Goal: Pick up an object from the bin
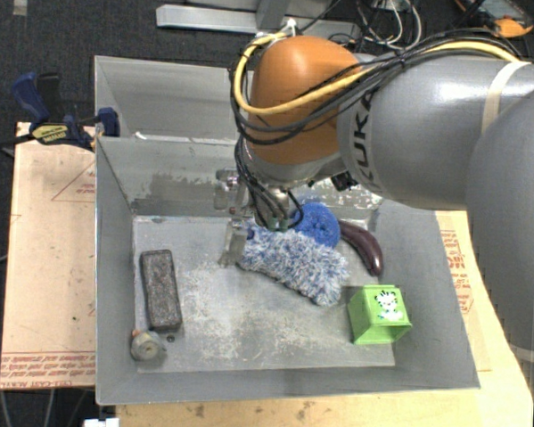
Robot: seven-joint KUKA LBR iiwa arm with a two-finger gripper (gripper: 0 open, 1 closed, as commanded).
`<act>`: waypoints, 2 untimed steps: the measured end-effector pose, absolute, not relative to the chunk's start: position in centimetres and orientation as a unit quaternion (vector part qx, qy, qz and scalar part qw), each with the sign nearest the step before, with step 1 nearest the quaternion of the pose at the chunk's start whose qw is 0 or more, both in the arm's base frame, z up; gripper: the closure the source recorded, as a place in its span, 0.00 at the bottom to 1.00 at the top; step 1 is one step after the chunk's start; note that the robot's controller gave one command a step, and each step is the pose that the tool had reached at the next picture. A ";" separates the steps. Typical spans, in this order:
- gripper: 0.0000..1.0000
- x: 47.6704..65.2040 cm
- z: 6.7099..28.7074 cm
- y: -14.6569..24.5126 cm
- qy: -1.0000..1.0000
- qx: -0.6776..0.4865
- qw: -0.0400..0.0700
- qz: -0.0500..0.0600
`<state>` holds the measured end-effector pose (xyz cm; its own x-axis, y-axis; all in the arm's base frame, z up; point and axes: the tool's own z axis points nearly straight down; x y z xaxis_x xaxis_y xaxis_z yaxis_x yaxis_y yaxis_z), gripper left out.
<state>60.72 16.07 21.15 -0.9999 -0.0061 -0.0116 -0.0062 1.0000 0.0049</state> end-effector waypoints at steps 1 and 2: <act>0.00 60.8 18.7 12.4 1.000 -0.009 -0.006 -0.001; 0.00 61.2 19.9 10.1 1.000 0.011 0.006 0.001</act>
Offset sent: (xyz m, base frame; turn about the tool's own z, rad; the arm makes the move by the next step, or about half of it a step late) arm -0.0020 -0.0812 -0.0565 0.0872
